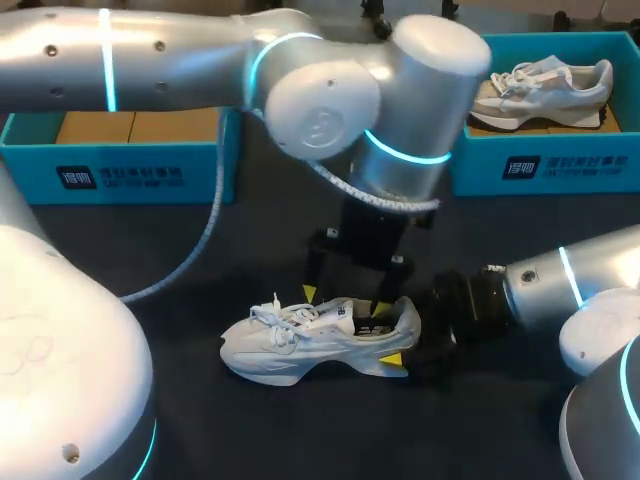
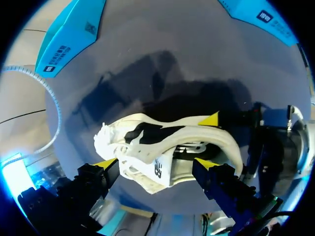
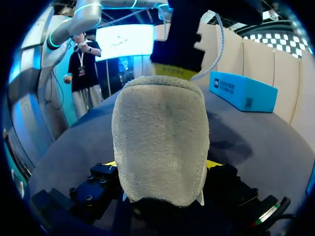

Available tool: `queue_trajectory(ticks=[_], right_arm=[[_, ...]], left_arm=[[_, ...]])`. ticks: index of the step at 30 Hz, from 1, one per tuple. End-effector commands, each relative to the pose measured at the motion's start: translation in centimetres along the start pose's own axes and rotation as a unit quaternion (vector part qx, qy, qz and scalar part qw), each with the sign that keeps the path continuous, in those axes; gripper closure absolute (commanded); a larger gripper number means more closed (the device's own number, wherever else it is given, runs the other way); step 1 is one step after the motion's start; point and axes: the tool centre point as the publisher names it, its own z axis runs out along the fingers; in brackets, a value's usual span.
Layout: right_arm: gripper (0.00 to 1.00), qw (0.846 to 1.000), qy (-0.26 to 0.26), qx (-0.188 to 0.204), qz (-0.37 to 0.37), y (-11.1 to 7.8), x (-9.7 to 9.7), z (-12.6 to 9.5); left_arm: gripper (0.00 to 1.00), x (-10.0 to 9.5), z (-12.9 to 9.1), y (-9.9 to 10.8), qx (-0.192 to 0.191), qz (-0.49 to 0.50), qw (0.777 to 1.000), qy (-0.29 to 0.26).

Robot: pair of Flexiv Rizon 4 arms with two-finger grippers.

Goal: Take the shoe out of the shoebox, open the shoe tongue, remove and reinsert the insole, then place the shoe into the shoebox

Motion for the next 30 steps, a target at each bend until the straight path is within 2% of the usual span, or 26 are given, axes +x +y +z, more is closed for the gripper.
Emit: queue_trajectory(ticks=[1, 10, 12, 13, 16, 19, 20, 21, 22, 26, 30], right_arm=[[1.0, 1.0, 0.0, 0.003, 0.0, 0.2, 0.0, 0.0], [1.0, 1.0, 0.0, 0.003, 0.0, 0.2, 0.0, 0.0], [1.0, 1.0, 0.0, 0.003, 0.0, 0.2, 0.0, 0.0], [1.0, 1.0, 0.0, 0.003, 0.0, 0.2, 0.0, 0.0], [1.0, 1.0, 0.0, 0.003, 0.0, 0.2, 0.0, 0.0], [1.0, 1.0, 0.0, 0.003, 0.0, 0.2, 0.0, 0.0], [1.0, 1.0, 0.0, 0.003, 0.0, 0.2, 0.0, 0.0], [1.0, 1.0, 0.0, 0.003, 0.0, 0.2, 0.0, 0.0], [1.0, 1.0, 0.0, 0.003, 0.0, 0.2, 0.0, 0.0], [1.0, 1.0, 0.0, 0.003, 0.0, 0.2, 0.0, 0.0], [1.0, 1.0, 0.0, 0.003, 0.0, 0.2, 0.0, 0.0]], left_arm=[[0.0, 0.0, 0.9, 0.0, -0.007, 0.003, 0.999, -0.034], [0.0, -1.3, 2.2, 0.1, -0.014, 0.0, 0.999, -0.051], [0.03, -1.5, 2.4, 0.3, -0.02, 0.003, 0.998, -0.054], [0.05, -1.8, 2.3, 0.6, -0.012, 0.004, 0.998, -0.054], [0.15, -2.5, 2.1, 1.0, -0.002, 0.005, 0.999, -0.049], [0.16, -2.9, 1.9, 1.2, 0.006, 0.0, 0.999, -0.04], [0.2, -3.1, 1.8, 1.2, 0.008, 0.0, 0.999, -0.037], [0.42, -3.2, 1.8, 1.2, 0.008, 0.001, 0.999, -0.033], [0.49, -3.3, 1.7, 1.3, 0.006, 0.001, 1.0, -0.031], [0.59, -3.9, 1.6, 1.7, 0.009, 0.006, 1.0, -0.02], [0.81, -4.3, 1.3, 2.2, 0.019, 0.004, 1.0, -0.004]])
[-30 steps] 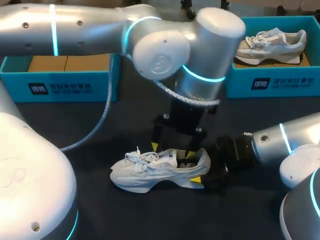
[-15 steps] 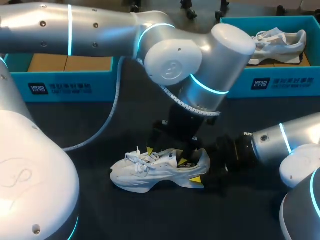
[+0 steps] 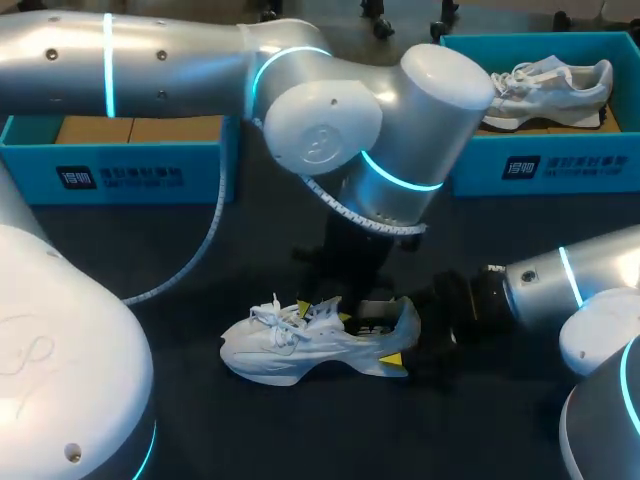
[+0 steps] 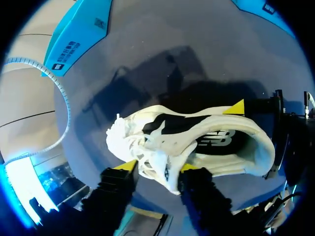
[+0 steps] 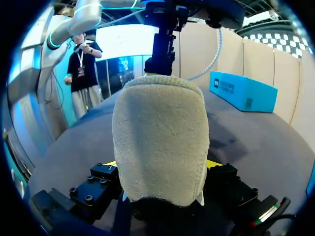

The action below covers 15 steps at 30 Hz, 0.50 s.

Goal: Take the shoe out of the shoebox, open the shoe tongue, remove and reinsert the insole, then place the shoe into the shoebox

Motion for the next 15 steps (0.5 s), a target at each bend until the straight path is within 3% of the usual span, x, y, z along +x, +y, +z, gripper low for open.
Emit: queue_trajectory(ticks=[1, 2, 4, 6, 15], right_arm=[[1.0, 1.0, 0.0, 0.003, 0.0, 0.2, 0.0, 0.0], [1.0, 1.0, 0.0, 0.003, 0.0, 0.2, 0.0, 0.0], [1.0, 1.0, 0.0, 0.003, 0.0, 0.2, 0.0, 0.0], [1.0, 1.0, 0.0, 0.003, 0.0, 0.2, 0.0, 0.0], [1.0, 1.0, 0.0, 0.003, 0.0, 0.2, 0.0, 0.0]], left_arm=[[0.85, -1.4, -0.2, 0.7, 0.007, 0.0, 0.999, 0.037], [0.87, -1.5, -0.3, 0.7, 0.003, 0.002, 0.999, 0.039], [1.0, -2.0, -0.5, 0.6, -0.009, 0.01, 0.999, 0.053], [1.0, -2.3, -0.7, 0.5, -0.009, 0.009, 0.998, 0.066], [1.0, -7.2, -1.5, 0.4, -0.012, 0.036, 0.972, 0.232]])
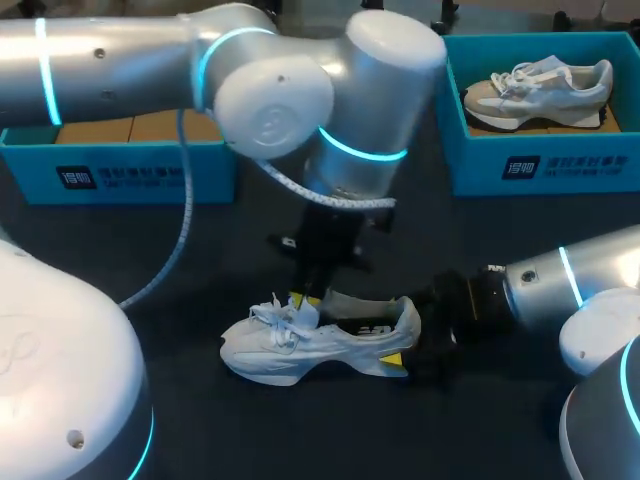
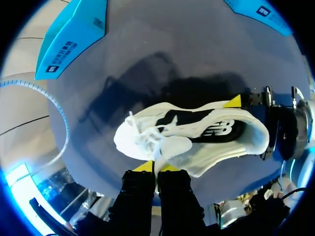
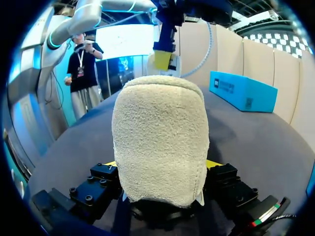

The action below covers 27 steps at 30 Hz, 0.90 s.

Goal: Take the shoe out of the shoebox, open the shoe tongue, remove and reinsert the insole, then place the shoe into the shoebox

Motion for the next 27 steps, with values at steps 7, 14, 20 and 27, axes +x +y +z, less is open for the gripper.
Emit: queue_trajectory(ticks=[7, 14, 20, 27], right_arm=[[1.0, 1.0, 0.0, 0.003, 0.0, 0.2, 0.0, 0.0], [1.0, 1.0, 0.0, 0.003, 0.0, 0.2, 0.0, 0.0], [1.0, 1.0, 0.0, 0.003, 0.0, 0.2, 0.0, 0.0], [1.0, 1.0, 0.0, 0.003, 0.0, 0.2, 0.0, 0.0]], left_arm=[[1.0, -7.2, 1.5, 0.2, 0.007, -0.001, 0.956, 0.292], [1.0, -8.8, 4.0, -0.6, 0.006, 0.005, 0.948, 0.317], [1.0, -9.1, 7.3, -1.2, 0.006, 0.0, 0.952, 0.305], [0.97, -9.3, 9.1, -1.3, 0.023, 0.008, 0.957, 0.289]])
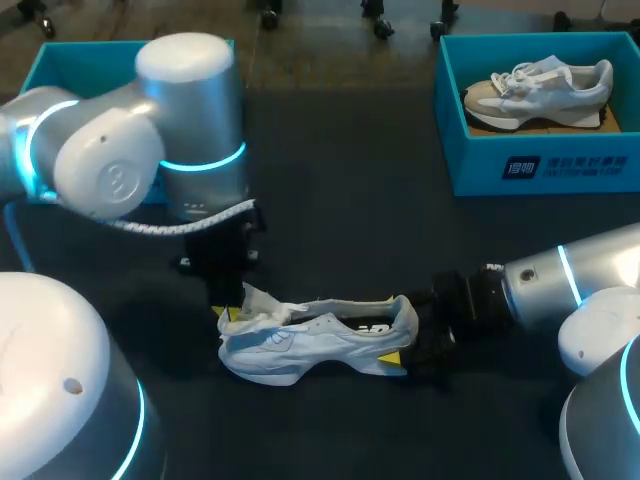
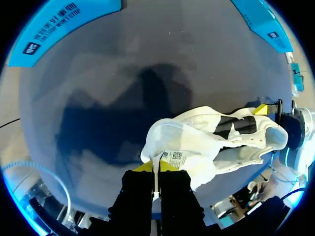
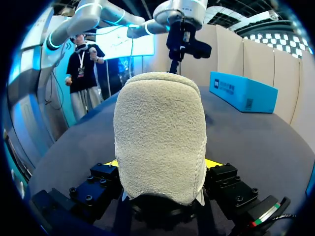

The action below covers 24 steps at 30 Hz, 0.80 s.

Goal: Take the shoe out of the shoebox, open the shoe tongue, remove and reinsert the insole, then place the shoe into the shoebox

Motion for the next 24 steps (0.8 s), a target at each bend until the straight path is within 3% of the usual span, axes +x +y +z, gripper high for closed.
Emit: queue_trajectory(ticks=[1, 3, 6, 7, 8, 10, 16, 24], right_arm=[[1.0, 1.0, -0.001, 0.004, 0.0, -0.1, 0.1, -0.1], [1.0, 1.0, -0.001, 0.004, 0.0, -0.1, 0.1, -0.1], [1.0, 1.0, -0.001, 0.004, 0.0, -0.1, 0.1, -0.1], [1.0, 1.0, -0.001, 0.004, 0.0, -0.1, 0.1, -0.1], [1.0, 1.0, -0.001, 0.004, 0.0, -0.1, 0.1, -0.1], [1.0, 1.0, -0.001, 0.004, 0.0, -0.1, 0.1, -0.1], [1.0, 1.0, -0.001, 0.004, 0.0, -0.1, 0.1, -0.1], [1.0, 1.0, -0.001, 0.004, 0.0, -0.1, 0.1, -0.1]], left_arm=[[0.96, -1.2, 0.9, 0.3, 0.017, 0.004, 0.991, 0.134], [0.92, -1.5, 0.8, 0.2, 0.018, 0.012, 0.991, 0.128], [0.74, -1.9, 0.6, 0.1, 0.022, 0.021, 0.992, 0.122], [0.29, -2.4, 0.3, 0.0, 0.037, 0.021, 0.992, 0.116], [0.14, -2.7, 0.1, -0.1, 0.038, 0.02, 0.992, 0.115], [0.0, -3.3, -0.4, -0.4, 0.04, 0.018, 0.992, 0.117], [0.0, -3.8, -3.8, 0.0, 0.055, 0.057, 0.988, 0.129], [0.0, -0.7, -9.3, 0.1, 0.054, 0.141, 0.978, 0.143]])
